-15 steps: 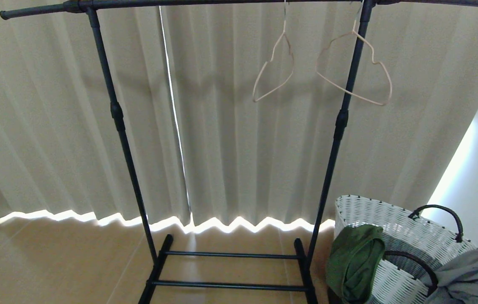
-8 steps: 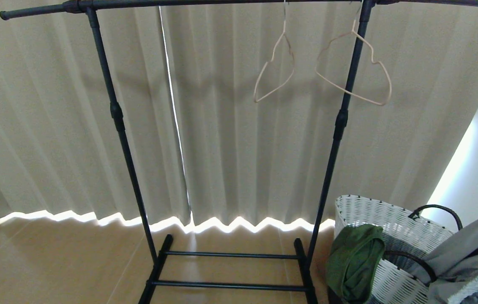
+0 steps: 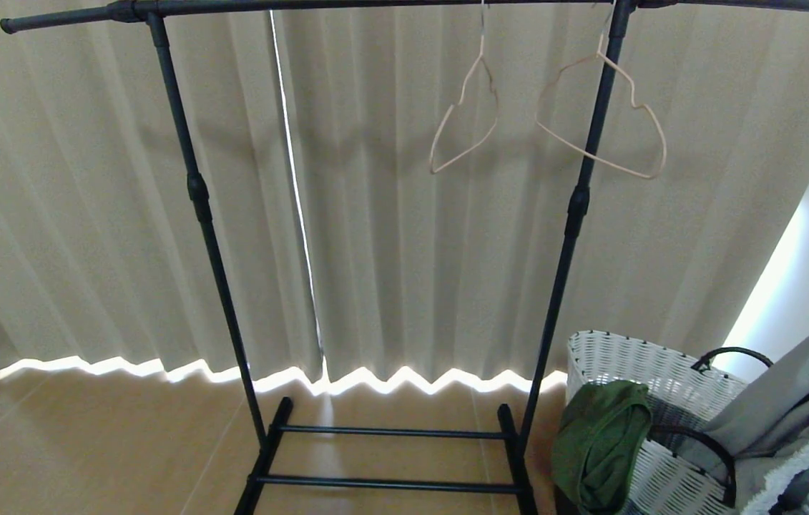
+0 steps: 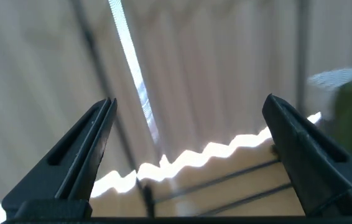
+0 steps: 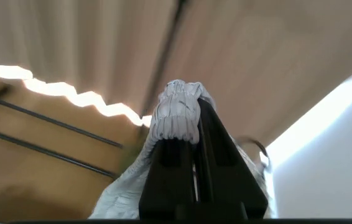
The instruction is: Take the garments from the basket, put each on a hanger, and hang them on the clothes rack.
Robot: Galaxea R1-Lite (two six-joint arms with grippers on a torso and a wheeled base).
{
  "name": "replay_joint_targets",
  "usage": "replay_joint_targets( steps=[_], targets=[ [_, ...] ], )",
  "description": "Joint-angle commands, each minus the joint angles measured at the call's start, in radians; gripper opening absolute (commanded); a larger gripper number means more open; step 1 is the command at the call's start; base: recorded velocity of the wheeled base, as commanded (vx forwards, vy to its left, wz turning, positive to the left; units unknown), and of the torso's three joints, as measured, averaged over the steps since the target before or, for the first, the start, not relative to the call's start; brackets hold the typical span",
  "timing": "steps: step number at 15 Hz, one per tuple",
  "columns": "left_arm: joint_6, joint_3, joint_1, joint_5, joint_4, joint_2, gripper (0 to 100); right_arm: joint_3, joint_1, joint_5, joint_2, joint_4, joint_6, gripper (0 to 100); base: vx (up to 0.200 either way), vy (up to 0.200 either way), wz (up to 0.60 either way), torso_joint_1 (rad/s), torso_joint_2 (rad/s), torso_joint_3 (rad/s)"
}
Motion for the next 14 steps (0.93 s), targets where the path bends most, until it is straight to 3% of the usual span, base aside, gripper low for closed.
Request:
replay_joint_targets(
  steps=[1,4,6,10,14],
  targets=[
    [0.002,-0.150,0.001,-0.111,-0.003,0.175,100,-0.097,0.110,-0.001,0.055,0.039,0.045,0,0.000,0.000,0.00,0.000,0.00,0.000],
    [0.000,-0.272,-0.003,-0.137,-0.004,0.391,100,-0.183,0.201,-0.001,0.113,0.043,0.082,0,0.000,0.000,0.00,0.000,0.00,0.000],
    [-0.011,-0.344,-0.065,-0.136,-0.044,0.576,100,-0.261,0.251,-0.001,0.170,0.042,0.083,0,0.000,0.000,0.00,0.000,0.00,0.000],
    [-0.081,-0.396,-0.381,-0.090,-0.233,0.846,100,-0.312,0.331,-0.003,0.241,0.033,0.085,0,0.000,0.000,0.00,0.000,0.00,0.000],
    [-0.181,-0.485,-0.754,0.188,-0.419,1.138,100,-0.343,0.371,-0.003,0.285,0.031,0.161,0,0.000,0.000,0.00,0.000,0.00,0.000]
  ],
)
